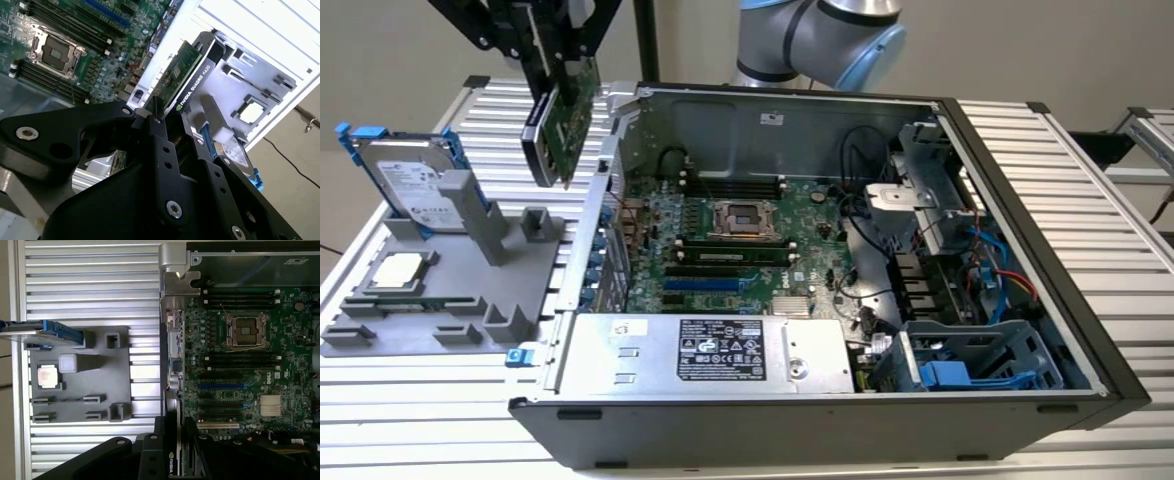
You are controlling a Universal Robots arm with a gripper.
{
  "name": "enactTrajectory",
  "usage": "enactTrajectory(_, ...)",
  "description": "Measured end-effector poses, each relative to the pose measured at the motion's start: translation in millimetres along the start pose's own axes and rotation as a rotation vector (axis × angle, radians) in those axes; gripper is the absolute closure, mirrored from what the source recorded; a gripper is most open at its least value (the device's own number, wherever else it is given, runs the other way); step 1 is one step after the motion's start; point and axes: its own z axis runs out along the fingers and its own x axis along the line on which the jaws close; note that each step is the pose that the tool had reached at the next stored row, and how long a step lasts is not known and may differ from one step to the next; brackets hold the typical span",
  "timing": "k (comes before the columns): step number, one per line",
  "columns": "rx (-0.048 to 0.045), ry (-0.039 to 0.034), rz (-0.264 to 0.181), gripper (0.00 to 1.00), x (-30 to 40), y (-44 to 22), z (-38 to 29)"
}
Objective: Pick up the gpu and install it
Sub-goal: 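Pick up the gpu and move the gpu toward the slot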
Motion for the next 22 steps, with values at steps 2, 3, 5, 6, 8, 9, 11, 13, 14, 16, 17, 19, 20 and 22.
enactTrajectory(2, 0.0, 0.0, 0.0, 1.0, -0.9, 0.0, 0.0)
enactTrajectory(3, 0.0, 0.0, 0.0, 1.0, -1.4, 0.0, 0.0)
enactTrajectory(5, 0.0, 0.0, 0.0, 1.0, -2.3, 0.1, 0.0)
enactTrajectory(6, 0.0, 0.0, 0.0, 1.0, -2.7, 0.1, 0.0)
enactTrajectory(8, 0.0, 0.0, 0.0, 1.0, -3.5, 0.1, 0.0)
enactTrajectory(9, 0.0, 0.0, 0.0, 1.0, -4.0, 0.1, 0.0)
enactTrajectory(11, 0.0, 0.0, 0.0, 1.0, -4.8, 0.2, 0.0)
enactTrajectory(13, 0.0, 0.0, 0.0, 1.0, -5.6, 0.2, 0.0)
enactTrajectory(14, 0.0, 0.0, 0.0, 1.0, -6.0, 0.2, 0.0)
enactTrajectory(16, 0.0, 0.0, 0.0, 1.0, -6.8, 0.2, 0.1)
enactTrajectory(17, 0.0, 0.0, 0.0, 1.0, -7.3, 0.2, 0.1)
enactTrajectory(19, 0.0, 0.0, 0.0, 1.0, -8.1, 0.3, 0.1)
enactTrajectory(20, 0.0, 0.0, 0.0, 1.0, -8.5, 0.3, 0.1)
enactTrajectory(22, 0.0, 0.0, 0.0, 1.0, -9.3, 0.3, 0.1)
